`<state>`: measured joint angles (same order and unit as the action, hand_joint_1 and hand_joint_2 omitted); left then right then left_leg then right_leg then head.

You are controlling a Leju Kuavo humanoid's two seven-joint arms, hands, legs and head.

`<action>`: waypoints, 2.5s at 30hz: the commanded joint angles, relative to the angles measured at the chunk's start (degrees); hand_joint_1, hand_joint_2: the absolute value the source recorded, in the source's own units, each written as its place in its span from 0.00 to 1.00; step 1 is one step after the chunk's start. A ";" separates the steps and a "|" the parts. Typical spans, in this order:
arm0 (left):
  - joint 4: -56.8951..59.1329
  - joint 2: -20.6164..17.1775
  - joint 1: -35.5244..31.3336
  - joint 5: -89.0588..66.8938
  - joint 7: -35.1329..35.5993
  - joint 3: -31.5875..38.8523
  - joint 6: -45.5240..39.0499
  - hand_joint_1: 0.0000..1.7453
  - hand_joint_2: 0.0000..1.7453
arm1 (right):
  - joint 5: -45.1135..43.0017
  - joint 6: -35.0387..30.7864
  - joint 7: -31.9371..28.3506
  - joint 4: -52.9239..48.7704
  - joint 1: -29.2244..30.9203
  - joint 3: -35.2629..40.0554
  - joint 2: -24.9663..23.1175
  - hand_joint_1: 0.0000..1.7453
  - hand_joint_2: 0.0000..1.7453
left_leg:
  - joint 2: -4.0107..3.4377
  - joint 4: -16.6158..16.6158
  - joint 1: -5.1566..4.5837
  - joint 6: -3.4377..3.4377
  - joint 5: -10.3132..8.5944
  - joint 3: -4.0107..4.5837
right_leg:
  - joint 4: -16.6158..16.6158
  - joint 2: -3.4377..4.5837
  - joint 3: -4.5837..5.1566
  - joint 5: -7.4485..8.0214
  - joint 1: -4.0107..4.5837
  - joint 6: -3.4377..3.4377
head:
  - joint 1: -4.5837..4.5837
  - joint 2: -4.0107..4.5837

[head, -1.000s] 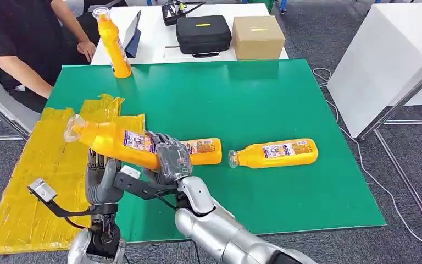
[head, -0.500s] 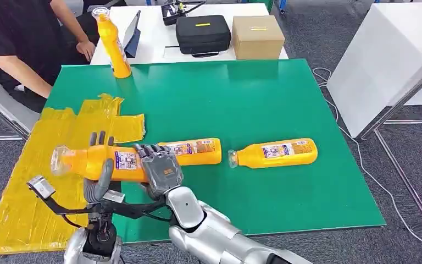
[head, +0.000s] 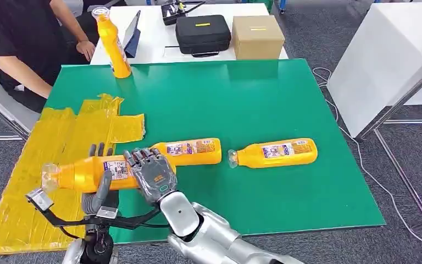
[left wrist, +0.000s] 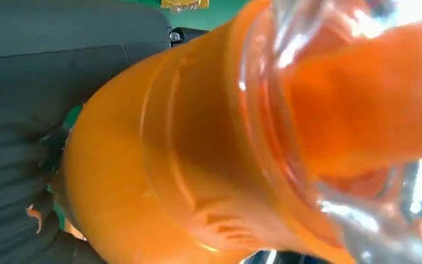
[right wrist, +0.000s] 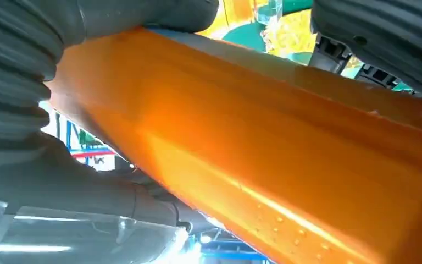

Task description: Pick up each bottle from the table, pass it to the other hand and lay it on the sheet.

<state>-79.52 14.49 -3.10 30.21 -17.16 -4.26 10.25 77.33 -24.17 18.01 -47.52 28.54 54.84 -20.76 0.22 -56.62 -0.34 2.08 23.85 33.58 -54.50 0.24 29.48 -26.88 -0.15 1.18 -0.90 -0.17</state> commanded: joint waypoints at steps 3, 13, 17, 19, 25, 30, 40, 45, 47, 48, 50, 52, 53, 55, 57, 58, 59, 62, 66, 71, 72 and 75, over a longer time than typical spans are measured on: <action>-0.20 -0.85 -5.07 -1.09 -0.88 -2.27 -1.16 1.00 1.00 | 2.04 3.65 -4.74 -0.80 -6.27 0.77 0.76 1.00 1.00 | 0.29 0.05 0.08 -0.14 0.04 -0.17 | 0.14 -0.33 -0.32 -0.10 0.07 -0.01 | 0.02 0.00; -0.98 -0.31 -5.48 -0.45 -1.11 -1.03 -2.02 1.00 1.00 | 1.05 4.86 -4.46 -1.63 -5.93 1.90 0.76 1.00 1.00 | 0.30 0.05 0.08 -0.13 0.01 -0.12 | 0.12 -0.33 -0.28 -0.08 0.07 -0.01 | 0.00 0.00; -3.51 -0.24 -4.49 -0.59 -0.96 -0.17 -2.98 1.00 1.00 | -0.91 6.77 -3.11 -2.66 -5.50 3.50 0.76 1.00 1.00 | 0.19 0.01 0.07 -0.12 0.03 -0.08 | 0.08 -0.22 -0.21 -0.07 0.06 -0.02 | 0.02 0.00; -4.00 -0.17 -3.74 -0.74 -0.96 -0.04 -3.01 1.00 1.00 | -1.67 6.25 -2.58 -2.26 -5.18 2.82 0.76 0.09 1.00 | 0.17 0.02 0.07 -0.11 0.03 -0.06 | 0.08 -0.19 -0.18 -0.06 0.06 -0.01 | 0.00 0.00; -4.70 0.34 -2.85 -2.04 -2.48 1.76 -3.63 1.00 1.00 | -18.54 0.28 -11.40 -19.65 -9.20 -14.76 4.69 0.00 0.00 | 0.40 -0.01 0.07 -0.10 0.00 0.00 | 0.08 -0.39 -0.20 -0.08 0.07 0.01 | -0.04 0.00; -6.52 0.27 -1.16 -2.27 -2.82 2.98 -4.22 1.00 1.00 | -30.68 -1.42 -19.45 -32.17 -15.49 -24.35 7.40 0.00 0.00 | 0.44 -0.03 0.04 -0.10 0.04 -0.04 | 0.08 -0.43 -0.27 -0.12 0.04 0.04 | -0.02 0.00; -7.49 0.33 0.66 -2.42 -3.47 3.92 -4.92 1.00 1.00 | -34.53 -4.89 -23.42 -32.89 -19.24 -27.61 7.79 0.00 0.00 | 0.23 0.06 0.00 -0.11 0.05 -0.11 | 0.12 -0.23 -0.29 -0.06 0.03 0.00 | 0.00 -0.02; -9.91 0.73 0.29 -18.52 -11.34 5.13 -18.34 1.00 1.00 | -35.96 -4.90 -25.57 -31.89 -20.20 -30.22 7.05 0.00 0.00 | 0.15 0.06 -0.01 -0.10 0.05 -0.13 | 0.10 -0.15 -0.26 -0.05 0.01 0.01 | 0.00 0.00; -12.60 0.76 -0.14 -30.52 -13.51 6.14 -29.12 1.00 1.00 | -36.97 -4.04 -26.33 -32.79 -20.82 -30.15 7.45 0.00 0.00 | 0.16 0.00 0.03 -0.12 0.08 -0.11 | 0.08 -0.17 -0.27 -0.07 0.05 0.01 | 0.02 0.00; -13.63 0.74 -0.47 -37.17 -13.74 7.32 -35.41 1.00 1.00 | -37.10 -4.07 -26.45 -33.30 -21.09 -30.05 7.74 0.00 0.00 | 0.14 -0.01 0.03 -0.09 0.04 0.01 | 0.05 -0.14 -0.14 -0.04 0.05 0.01 | 0.02 -0.02; -13.29 -0.77 -1.35 -42.15 -14.70 7.81 -40.08 1.00 1.00 | -38.37 -3.50 -26.70 -33.48 -20.98 -30.01 7.87 0.00 0.00 | 0.12 -0.01 0.05 -0.12 0.06 -0.04 | 0.06 -0.12 -0.19 -0.05 0.07 0.01 | 0.00 0.00; -9.89 -1.91 -2.76 -56.45 -14.50 7.89 -49.67 1.00 1.00 | -39.43 -2.89 -26.91 -33.58 -20.83 -29.60 8.17 0.00 0.00 | 0.14 0.05 0.01 -0.08 0.01 -0.02 | 0.06 -0.13 -0.15 -0.02 0.03 0.00 | 0.00 0.00; -8.28 -1.70 -3.49 -61.33 -13.80 8.97 -50.25 1.00 1.00 | -39.52 -2.82 -26.92 -33.67 -20.90 -29.43 8.33 0.00 0.00 | 0.18 0.05 0.02 -0.12 0.04 -0.11 | 0.08 -0.17 -0.25 -0.05 0.03 0.00 | 0.00 0.00; -4.89 0.20 -5.15 -68.98 -14.99 12.85 -50.25 1.00 1.00 | -40.42 -2.63 -27.10 -33.99 -21.20 -29.24 8.50 0.00 0.00 | 0.19 0.06 0.01 -0.08 0.00 -0.04 | 0.07 -0.15 -0.18 -0.01 0.02 0.00 | 0.02 0.00; -1.94 1.57 -6.60 -75.00 -17.33 15.96 -50.25 1.00 1.00 | -40.60 -2.55 -27.10 -33.80 -21.10 -29.10 8.49 0.00 0.00 | 0.21 0.10 0.01 -0.10 0.00 -0.13 | 0.13 -0.19 -0.28 -0.02 0.02 0.01 | -0.02 0.00; -1.00 2.66 -6.90 -79.03 -19.57 17.92 -50.25 1.00 1.00 | -40.92 -2.31 -27.17 -33.71 -21.05 -29.02 8.47 0.00 0.00 | 0.21 0.09 -0.04 -0.06 -0.02 -0.08 | 0.08 -0.17 -0.20 -0.01 -0.03 0.01 | 0.00 0.00; 0.44 3.67 -7.27 -82.38 -21.25 19.51 -50.25 1.00 1.00 | -41.14 -2.22 -27.22 -33.70 -21.00 -28.99 8.47 0.00 0.00 | 0.19 0.10 -0.02 -0.11 0.00 -0.16 | 0.12 -0.17 -0.30 -0.02 -0.01 0.01 | 0.00 -0.02; 2.19 5.02 -7.22 -89.55 -22.84 21.80 -50.25 1.00 1.00 | -41.59 -1.98 -27.36 -34.00 -20.97 -28.88 8.57 0.00 0.00 | 0.11 0.09 -0.04 -0.06 0.00 -0.09 | 0.09 -0.12 -0.20 -0.01 -0.02 0.01 | 0.02 0.00; 1.06 2.47 -4.76 -94.96 -17.60 16.87 -50.25 1.00 1.00 | -41.87 -0.76 -28.29 -34.14 -21.28 -29.04 8.62 0.00 0.00 | 0.11 0.10 -0.03 -0.11 0.07 -0.23 | 0.14 -0.12 -0.36 -0.07 -0.02 0.01 | 0.00 -0.02; 4.98 5.51 -3.87 -101.29 -22.84 20.39 -50.25 1.00 1.00 | -42.81 -1.02 -28.18 -33.81 -20.22 -28.18 8.69 0.00 0.00 | 0.08 0.08 -0.05 -0.06 0.02 -0.08 | 0.08 -0.06 -0.17 -0.02 -0.03 0.02 | 0.02 0.00; 4.98 5.51 -3.87 -101.29 -22.84 20.39 -50.25 1.00 1.00 | -42.81 -1.02 -28.18 -33.81 -20.22 -28.18 8.69 0.00 0.00 | 0.08 0.09 -0.04 -0.11 0.07 -0.21 | 0.12 -0.07 -0.32 -0.06 -0.02 0.02 | 0.00 0.00; 7.55 5.51 -4.17 -105.43 -22.84 21.24 -50.25 1.00 1.00 | -43.06 -0.48 -27.98 -33.64 -19.72 -28.58 7.70 0.00 0.00 | 0.08 0.07 -0.04 -0.10 0.04 -0.16 | 0.09 -0.10 -0.27 -0.04 -0.03 0.02 | 0.00 0.00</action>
<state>-80.15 18.47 -6.12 -70.38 -39.80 13.51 -39.85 34.93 -25.44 -10.10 -81.90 6.61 26.43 -14.03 0.28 -56.62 -0.36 2.09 23.86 33.64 -54.50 0.20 29.47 -26.88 -0.15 1.18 -0.90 -0.18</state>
